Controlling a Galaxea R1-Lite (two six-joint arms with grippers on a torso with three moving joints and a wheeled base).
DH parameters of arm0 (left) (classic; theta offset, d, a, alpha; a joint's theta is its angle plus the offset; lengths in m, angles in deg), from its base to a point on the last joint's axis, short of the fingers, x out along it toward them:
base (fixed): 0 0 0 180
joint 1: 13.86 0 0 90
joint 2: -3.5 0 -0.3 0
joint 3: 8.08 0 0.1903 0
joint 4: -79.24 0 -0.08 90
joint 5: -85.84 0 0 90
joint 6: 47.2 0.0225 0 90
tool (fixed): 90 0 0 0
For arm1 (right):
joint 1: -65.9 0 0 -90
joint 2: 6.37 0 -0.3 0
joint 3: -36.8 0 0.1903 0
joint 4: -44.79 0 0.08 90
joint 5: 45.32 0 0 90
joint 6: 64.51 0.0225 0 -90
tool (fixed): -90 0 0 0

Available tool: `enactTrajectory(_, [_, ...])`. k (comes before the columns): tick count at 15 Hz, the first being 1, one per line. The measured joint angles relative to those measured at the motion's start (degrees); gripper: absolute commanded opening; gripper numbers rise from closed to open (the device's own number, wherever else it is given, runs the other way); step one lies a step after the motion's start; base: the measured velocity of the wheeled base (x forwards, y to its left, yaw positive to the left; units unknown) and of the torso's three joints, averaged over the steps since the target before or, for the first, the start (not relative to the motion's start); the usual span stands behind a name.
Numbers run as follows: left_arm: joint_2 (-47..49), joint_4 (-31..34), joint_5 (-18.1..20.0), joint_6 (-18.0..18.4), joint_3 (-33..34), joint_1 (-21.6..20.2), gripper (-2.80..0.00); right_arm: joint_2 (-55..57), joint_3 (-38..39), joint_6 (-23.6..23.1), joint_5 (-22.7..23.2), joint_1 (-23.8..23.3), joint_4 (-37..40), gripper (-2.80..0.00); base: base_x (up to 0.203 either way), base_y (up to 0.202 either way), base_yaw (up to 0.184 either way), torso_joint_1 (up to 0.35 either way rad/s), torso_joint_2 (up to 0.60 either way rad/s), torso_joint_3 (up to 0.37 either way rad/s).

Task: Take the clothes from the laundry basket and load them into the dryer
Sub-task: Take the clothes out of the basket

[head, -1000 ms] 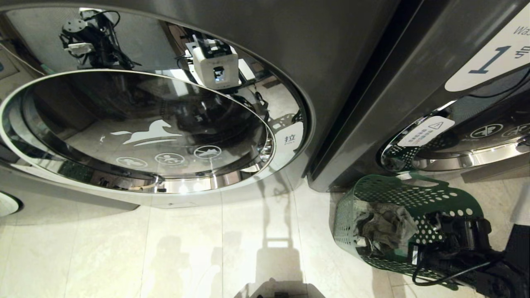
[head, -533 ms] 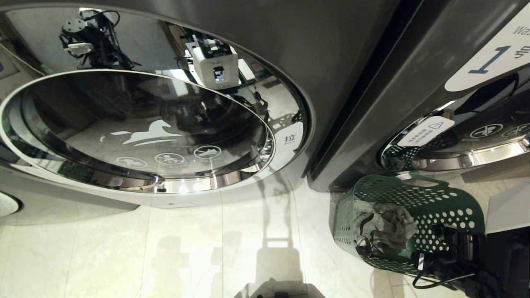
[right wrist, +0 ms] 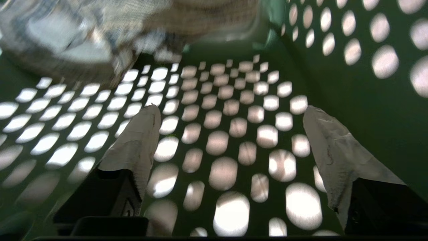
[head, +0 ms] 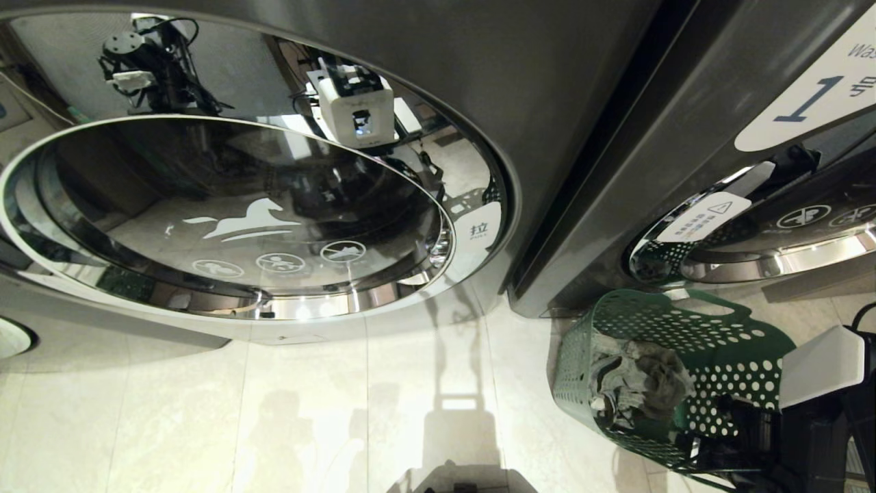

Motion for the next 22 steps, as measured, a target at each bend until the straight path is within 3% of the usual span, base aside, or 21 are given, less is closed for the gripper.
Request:
enactTrajectory(4, [0.00, 0.00, 0.00, 0.00, 0.00, -0.03, -2.80, 5.65, -6.20, -0.99, 0.85, -0.60, 0.01, 0.00, 0.000, 0.000, 0.000, 0.000, 0.00, 0.000])
enactTrajectory(11, [0.00, 0.00, 0.00, 0.00, 0.00, -0.02, -2.80, 3.53, 9.61, 1.69, 4.17, -0.36, 0.00, 0.00, 0.000, 0.000, 0.000, 0.000, 0.00, 0.000])
enactTrajectory(16, [0.00, 0.01, 0.00, 0.00, 0.00, -0.05, -2.80, 2.46, 15.51, 9.10, 4.19, 7.61, -0.10, 0.00, 0.000, 0.000, 0.000, 0.000, 0.00, 0.000])
enactTrajectory(18, [0.00, 0.02, 0.00, 0.00, 0.00, -0.05, -2.80, 3.10, 13.10, 10.61, 3.45, 8.89, 0.09, 0.00, 0.000, 0.000, 0.000, 0.000, 0.00, 0.000])
enactTrajectory(22, [0.00, 0.02, 0.00, -0.02, 0.00, -0.05, -2.80, 6.53, 2.02, 10.39, 0.74, 6.90, 0.09, 0.00, 0.000, 0.000, 0.000, 0.000, 0.00, 0.000])
